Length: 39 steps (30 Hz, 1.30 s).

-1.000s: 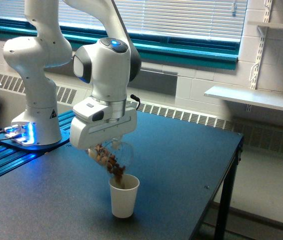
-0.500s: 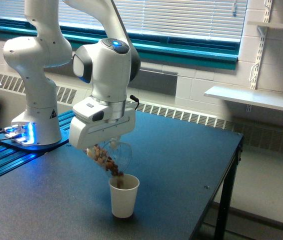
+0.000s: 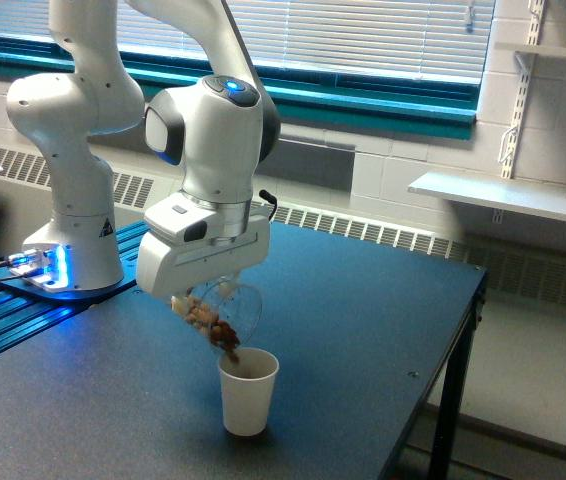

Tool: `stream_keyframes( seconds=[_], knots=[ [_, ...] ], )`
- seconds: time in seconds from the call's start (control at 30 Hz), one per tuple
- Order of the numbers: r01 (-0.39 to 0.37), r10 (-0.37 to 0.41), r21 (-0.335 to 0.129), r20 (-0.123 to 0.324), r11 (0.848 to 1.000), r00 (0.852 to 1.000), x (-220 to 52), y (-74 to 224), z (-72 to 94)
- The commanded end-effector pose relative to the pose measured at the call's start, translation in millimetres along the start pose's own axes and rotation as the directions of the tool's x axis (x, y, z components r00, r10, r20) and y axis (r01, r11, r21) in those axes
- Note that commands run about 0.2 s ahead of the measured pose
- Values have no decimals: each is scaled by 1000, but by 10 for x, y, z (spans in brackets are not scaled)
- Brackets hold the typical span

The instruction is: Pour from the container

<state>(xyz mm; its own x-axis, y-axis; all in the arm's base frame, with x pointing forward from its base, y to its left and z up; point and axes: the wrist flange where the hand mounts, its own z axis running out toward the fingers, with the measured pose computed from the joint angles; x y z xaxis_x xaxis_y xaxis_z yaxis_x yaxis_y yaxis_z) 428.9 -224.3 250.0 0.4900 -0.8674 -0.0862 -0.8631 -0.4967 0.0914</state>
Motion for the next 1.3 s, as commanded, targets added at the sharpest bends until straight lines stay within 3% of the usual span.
stream_keyframes(
  seconds=[0.03,1.3],
  knots=[
    [-12,12,6,-16,1000,1000,68,-9,-115],
    [10,-9,-50,8,999,1000,84,14,-114]
  ],
)
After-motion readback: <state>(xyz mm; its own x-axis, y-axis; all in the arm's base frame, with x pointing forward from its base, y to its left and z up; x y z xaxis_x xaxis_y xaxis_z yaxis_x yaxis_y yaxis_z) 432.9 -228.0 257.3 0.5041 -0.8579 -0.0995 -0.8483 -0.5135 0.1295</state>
